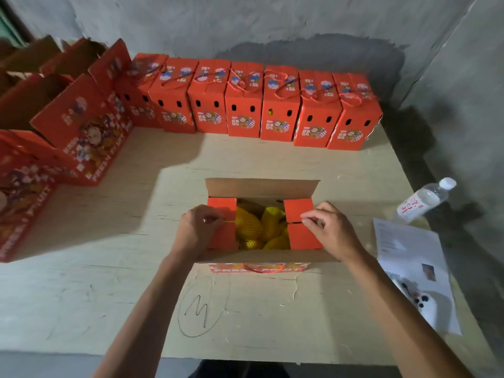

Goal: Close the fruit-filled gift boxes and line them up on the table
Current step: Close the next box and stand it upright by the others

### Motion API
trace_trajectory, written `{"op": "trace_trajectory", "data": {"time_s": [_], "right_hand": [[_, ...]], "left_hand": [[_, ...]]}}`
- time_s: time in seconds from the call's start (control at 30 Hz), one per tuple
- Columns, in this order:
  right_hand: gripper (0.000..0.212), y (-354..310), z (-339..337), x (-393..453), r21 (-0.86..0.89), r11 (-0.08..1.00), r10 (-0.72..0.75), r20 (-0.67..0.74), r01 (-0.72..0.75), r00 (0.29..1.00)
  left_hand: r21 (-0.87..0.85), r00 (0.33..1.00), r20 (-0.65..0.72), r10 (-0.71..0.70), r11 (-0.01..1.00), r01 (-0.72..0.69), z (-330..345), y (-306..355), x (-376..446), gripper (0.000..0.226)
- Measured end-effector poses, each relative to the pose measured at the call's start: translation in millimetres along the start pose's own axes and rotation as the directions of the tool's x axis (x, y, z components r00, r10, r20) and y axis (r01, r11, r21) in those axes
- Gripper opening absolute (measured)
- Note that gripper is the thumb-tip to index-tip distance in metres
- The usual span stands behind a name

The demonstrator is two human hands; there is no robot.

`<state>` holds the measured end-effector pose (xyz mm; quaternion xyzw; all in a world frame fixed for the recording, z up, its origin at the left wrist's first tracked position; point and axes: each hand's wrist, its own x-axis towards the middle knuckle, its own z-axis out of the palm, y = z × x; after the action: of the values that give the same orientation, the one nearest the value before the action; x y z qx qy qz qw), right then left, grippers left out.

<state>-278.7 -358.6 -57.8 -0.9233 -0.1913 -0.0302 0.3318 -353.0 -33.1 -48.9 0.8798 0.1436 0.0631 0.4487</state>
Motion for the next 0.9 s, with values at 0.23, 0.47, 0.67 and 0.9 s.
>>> {"op": "trace_trajectory", "data": {"time_s": [0.23,0.47,0.67,0.9], "right_hand": [[0.114,13,0,11,0.012,0.996,0.094,-0.021,-0.094,0.995],[0.081,15,1,10,0.014,0.984,-0.173,-0.075,0.175,0.982],[0.049,26,9,0,-0.181,0.935,-0.327,-0.102,0.306,0.939],[0.049,29,8,5,-0.047,0.962,-0.269,-0.034,0.268,0.962]], "left_hand": [[0.12,1.0,0.004,-0.02,0.993,0.019,2,1,14,0.037],[0.082,0.994,-0.028,0.107,0.991,-0.104,3,-4,15,0.091],[0.211,0.984,-0.047,0.173,0.964,-0.16,12,-20,-7,0.065],[0.024,0.984,0.122,0.13,0.991,-0.134,0,-21,14,0.079]]}}
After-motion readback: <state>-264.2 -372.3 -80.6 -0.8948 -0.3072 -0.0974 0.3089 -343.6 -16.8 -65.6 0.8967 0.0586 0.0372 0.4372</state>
